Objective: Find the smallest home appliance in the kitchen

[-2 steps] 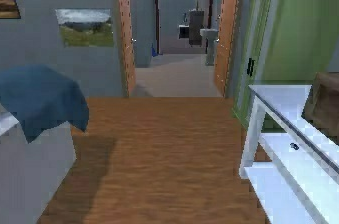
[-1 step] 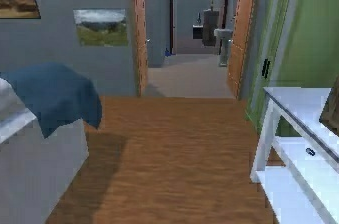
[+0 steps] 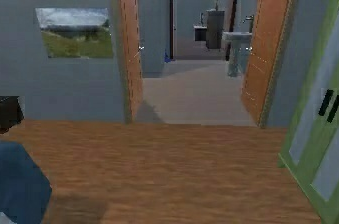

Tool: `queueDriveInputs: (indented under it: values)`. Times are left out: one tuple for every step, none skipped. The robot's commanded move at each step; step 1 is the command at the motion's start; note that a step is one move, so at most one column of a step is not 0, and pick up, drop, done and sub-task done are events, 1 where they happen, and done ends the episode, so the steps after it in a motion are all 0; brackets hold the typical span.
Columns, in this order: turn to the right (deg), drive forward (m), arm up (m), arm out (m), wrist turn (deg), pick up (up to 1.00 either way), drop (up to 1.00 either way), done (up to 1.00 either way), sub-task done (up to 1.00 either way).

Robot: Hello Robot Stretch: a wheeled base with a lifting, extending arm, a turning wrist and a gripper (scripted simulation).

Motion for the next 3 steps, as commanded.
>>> queueDriveInputs:
  values:
    - [0.0, 1.0, 0.0, 0.0, 0.0, 0.0, 0.0, 0.0, 0.0]
    - [0.0, 1.0, 0.0, 0.0, 0.0, 0.0, 0.0, 0.0, 0.0]
    - [0.0, 1.0, 0.0, 0.0, 0.0, 0.0, 0.0, 0.0, 0.0]
